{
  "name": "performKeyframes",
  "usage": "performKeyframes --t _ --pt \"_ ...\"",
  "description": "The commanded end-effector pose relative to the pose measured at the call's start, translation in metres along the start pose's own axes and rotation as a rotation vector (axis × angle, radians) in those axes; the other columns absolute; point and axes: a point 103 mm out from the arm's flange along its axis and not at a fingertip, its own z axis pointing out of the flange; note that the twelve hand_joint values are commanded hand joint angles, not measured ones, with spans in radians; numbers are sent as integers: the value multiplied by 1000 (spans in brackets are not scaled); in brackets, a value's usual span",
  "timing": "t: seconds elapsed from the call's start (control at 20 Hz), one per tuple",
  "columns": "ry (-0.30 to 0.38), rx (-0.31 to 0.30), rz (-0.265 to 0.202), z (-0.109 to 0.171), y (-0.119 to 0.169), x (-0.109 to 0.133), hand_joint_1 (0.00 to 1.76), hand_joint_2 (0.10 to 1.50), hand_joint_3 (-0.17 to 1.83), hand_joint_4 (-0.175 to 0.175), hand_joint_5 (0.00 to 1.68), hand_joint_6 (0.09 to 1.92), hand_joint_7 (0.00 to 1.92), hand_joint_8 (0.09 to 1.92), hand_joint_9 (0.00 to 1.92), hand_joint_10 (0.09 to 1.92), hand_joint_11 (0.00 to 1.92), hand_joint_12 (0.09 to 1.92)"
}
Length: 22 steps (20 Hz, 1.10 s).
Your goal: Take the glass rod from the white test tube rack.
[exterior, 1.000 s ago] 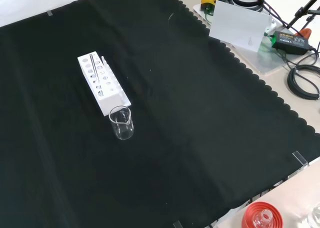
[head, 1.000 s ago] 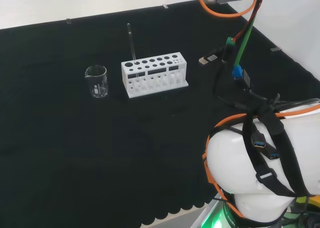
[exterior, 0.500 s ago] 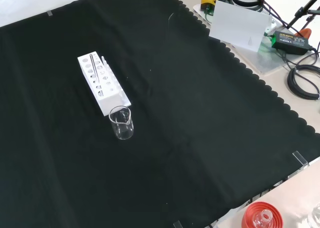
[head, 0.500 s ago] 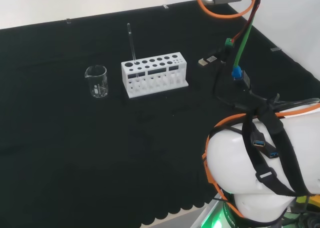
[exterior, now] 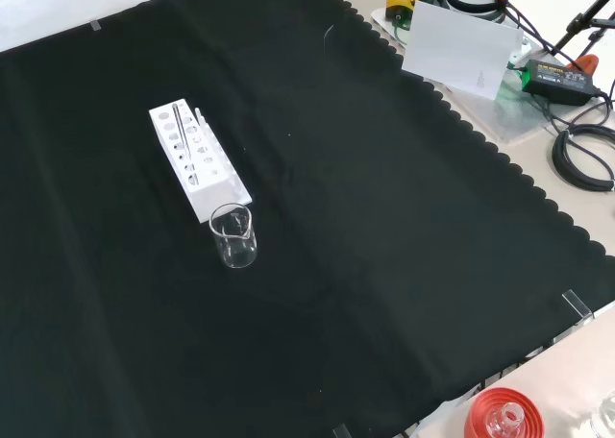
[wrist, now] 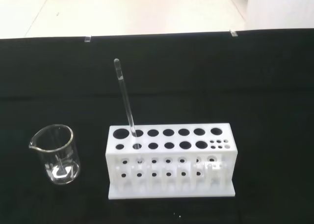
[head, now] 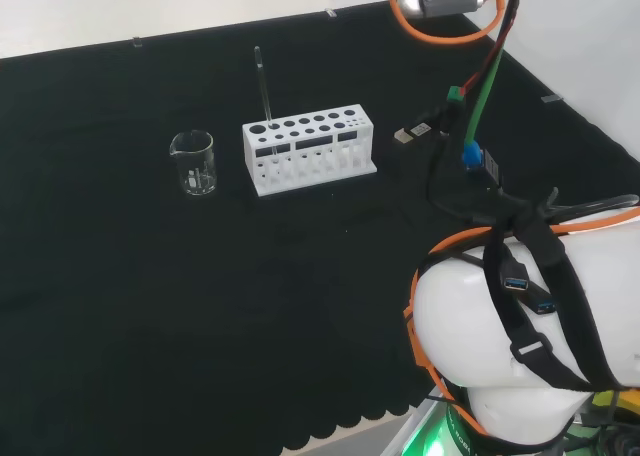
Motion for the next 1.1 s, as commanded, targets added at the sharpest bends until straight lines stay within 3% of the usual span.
performKeyframes --t 0.05,0.35,0.55,0.85,1.1 --pt "16 43 -6 16 15 8 541 915 299 -66 199 87 38 789 159 953 62 1474" --pt "54 50 -55 29 52 5 561 901 327 -74 291 87 133 875 300 924 178 1435" --pt "48 51 -111 34 82 8 550 911 343 -78 320 87 179 885 368 915 226 1419" --pt "-6 83 -131 40 124 14 538 921 354 -79 332 87 211 890 432 902 309 1392" --pt "-8 72 -179 47 156 24 609 906 364 -77 456 121 394 869 604 824 469 1334"
